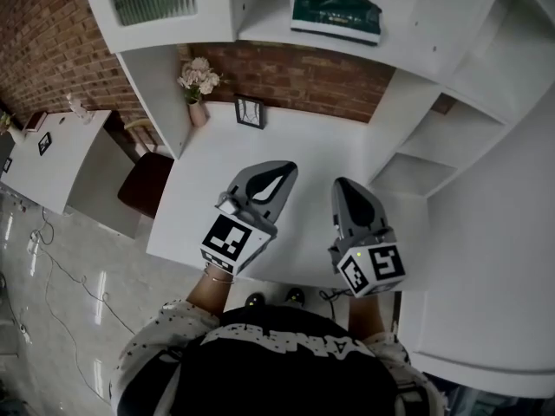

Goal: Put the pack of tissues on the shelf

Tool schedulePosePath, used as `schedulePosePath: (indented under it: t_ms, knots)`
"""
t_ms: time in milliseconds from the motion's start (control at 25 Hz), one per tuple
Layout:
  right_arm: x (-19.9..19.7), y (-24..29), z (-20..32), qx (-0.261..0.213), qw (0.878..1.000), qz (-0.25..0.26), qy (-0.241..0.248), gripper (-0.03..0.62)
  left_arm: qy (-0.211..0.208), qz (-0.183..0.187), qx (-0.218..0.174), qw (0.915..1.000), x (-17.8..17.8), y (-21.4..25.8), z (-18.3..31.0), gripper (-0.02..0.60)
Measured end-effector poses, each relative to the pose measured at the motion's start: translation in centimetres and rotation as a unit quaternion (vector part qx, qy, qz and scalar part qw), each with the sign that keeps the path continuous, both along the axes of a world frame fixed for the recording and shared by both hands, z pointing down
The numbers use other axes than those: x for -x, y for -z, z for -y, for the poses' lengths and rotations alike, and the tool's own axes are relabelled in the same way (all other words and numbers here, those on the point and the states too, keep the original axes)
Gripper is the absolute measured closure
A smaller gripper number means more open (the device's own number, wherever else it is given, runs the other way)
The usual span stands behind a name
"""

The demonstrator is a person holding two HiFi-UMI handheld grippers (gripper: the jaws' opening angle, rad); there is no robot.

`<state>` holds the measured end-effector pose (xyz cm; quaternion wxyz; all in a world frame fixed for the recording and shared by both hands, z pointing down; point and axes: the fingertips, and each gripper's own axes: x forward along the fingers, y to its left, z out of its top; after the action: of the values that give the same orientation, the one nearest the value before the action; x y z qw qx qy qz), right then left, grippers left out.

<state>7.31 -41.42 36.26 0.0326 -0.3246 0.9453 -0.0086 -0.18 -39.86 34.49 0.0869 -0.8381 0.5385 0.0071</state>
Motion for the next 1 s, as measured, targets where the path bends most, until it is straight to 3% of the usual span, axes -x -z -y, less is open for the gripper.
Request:
schedulePosePath:
  t_ms: [280,600,1000]
  knots:
    - [-0.1,-1.4,-0.9,0.013,1.000,-0.007,0.007,0.559,-0.019,0.008,0.031,0.9993,-1.6,-3.1,-1.1,0.548]
    - [-0.5,-0.8,-0.6,0.009,1.000,0.006,-0.001,0.559,-0.007,0.004,0.037,0.9993,-1.0,-2.9,-1.1,0.548]
    - [0.1,-0.5,-0.6,0.005,1.000,0.002,0.013,0.563,-0.008,0.032,0.034,0.9989,-1.0,-3.2,-1.0,0.548]
